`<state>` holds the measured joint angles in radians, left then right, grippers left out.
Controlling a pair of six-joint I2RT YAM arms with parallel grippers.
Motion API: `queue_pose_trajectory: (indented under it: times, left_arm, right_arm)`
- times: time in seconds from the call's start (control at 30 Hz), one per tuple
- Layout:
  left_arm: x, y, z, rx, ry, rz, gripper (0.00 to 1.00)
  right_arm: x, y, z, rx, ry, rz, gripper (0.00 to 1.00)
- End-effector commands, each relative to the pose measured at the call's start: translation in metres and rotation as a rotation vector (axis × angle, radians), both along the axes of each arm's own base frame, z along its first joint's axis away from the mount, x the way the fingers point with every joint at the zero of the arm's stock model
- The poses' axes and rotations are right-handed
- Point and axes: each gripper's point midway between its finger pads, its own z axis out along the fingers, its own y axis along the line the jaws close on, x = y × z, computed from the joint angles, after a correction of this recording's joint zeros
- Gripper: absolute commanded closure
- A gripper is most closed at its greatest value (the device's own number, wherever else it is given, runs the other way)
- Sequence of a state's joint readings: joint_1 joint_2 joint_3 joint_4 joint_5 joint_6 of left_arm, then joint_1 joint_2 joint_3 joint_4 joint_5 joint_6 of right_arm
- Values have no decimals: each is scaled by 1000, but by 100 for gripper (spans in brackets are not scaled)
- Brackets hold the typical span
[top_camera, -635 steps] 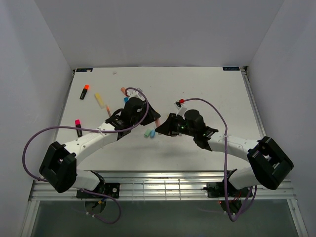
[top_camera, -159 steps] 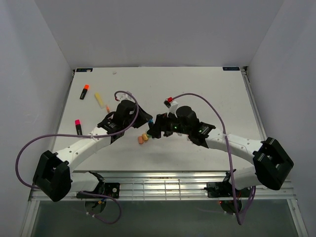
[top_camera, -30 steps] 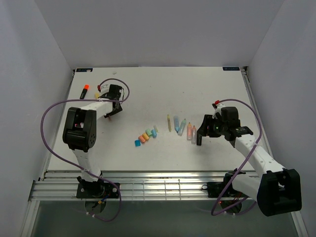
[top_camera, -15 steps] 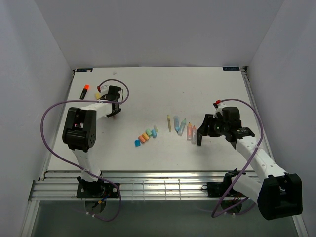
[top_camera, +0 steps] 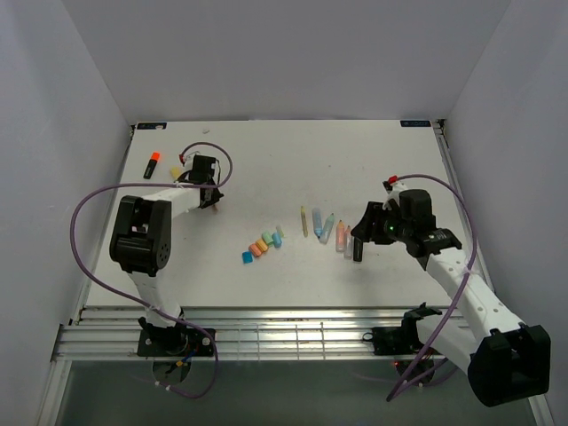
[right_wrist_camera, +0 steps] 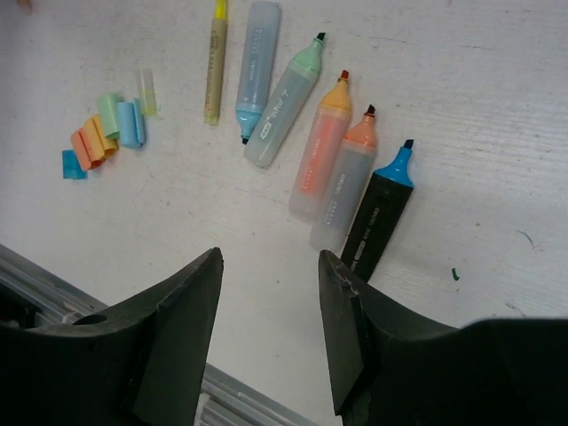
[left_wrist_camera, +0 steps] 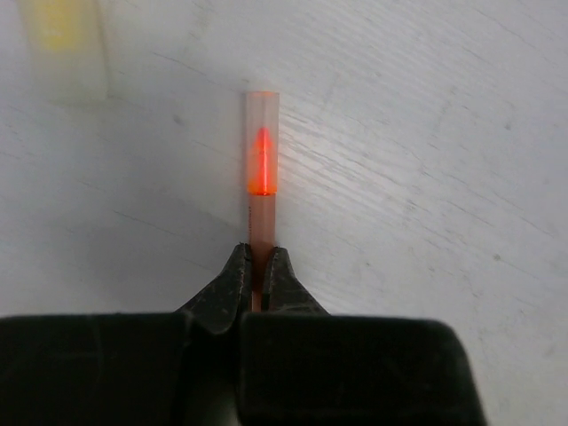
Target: Open the pen caps
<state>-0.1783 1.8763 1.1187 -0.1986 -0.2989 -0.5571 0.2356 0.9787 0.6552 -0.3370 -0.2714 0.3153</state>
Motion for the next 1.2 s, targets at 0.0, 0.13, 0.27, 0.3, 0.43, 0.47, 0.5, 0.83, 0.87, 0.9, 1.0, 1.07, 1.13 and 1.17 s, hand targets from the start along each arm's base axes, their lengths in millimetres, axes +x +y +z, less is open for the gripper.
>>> queue_pose_trajectory:
  times: [0.0, 0.13, 0.27, 0.3, 0.43, 0.47, 0.5, 0.83, 0.87, 0.9, 1.0, 1.07, 1.13, 1.17]
  left_arm:
    - [-6, -66, 37, -156, -59, -169, 100]
    - [-25, -119, 79, -245, -127, -283, 100]
    - [-64, -172, 109, -331, -173, -372, 100]
    - [-78, -188, 123, -369, -198, -398, 100]
    - [-114, -210, 131, -435, -209, -427, 100]
    - [-118, -212, 133, -434, -216, -425, 100]
    - [-127, -220, 134, -441, -216, -445, 100]
    - [-157, -244, 142, -484, -232, -416, 100]
    - [-158, -245, 142, -486, -231, -411, 100]
    - [-160, -247, 142, -494, -229, -408, 100]
    - [-164, -251, 145, -509, -236, -402, 100]
    - [-163, -250, 146, -497, -244, -398, 100]
    - [-162, -249, 149, -496, -251, -398, 100]
    - [-162, -248, 149, -493, -253, -396, 100]
  right_arm:
    - [3, 22, 35, 64, -52, 37, 46]
    - [-6, 58, 50, 149, -55, 127, 44]
    - [-17, 101, 60, 278, -40, 244, 43]
    - [-16, 112, 67, 314, -55, 254, 43]
    - [-29, 150, 76, 386, -68, 334, 43]
    - [-28, 155, 74, 387, -67, 331, 43]
    - [-29, 161, 75, 395, -72, 340, 43]
    - [-26, 190, 69, 430, -92, 316, 46]
    - [-25, 191, 70, 431, -94, 314, 46]
    - [-25, 192, 68, 428, -91, 312, 47]
    - [-22, 193, 64, 412, -91, 298, 48]
    - [-19, 191, 63, 396, -99, 283, 49]
    - [-17, 185, 58, 366, -93, 256, 49]
    - [-16, 184, 58, 360, -95, 251, 49]
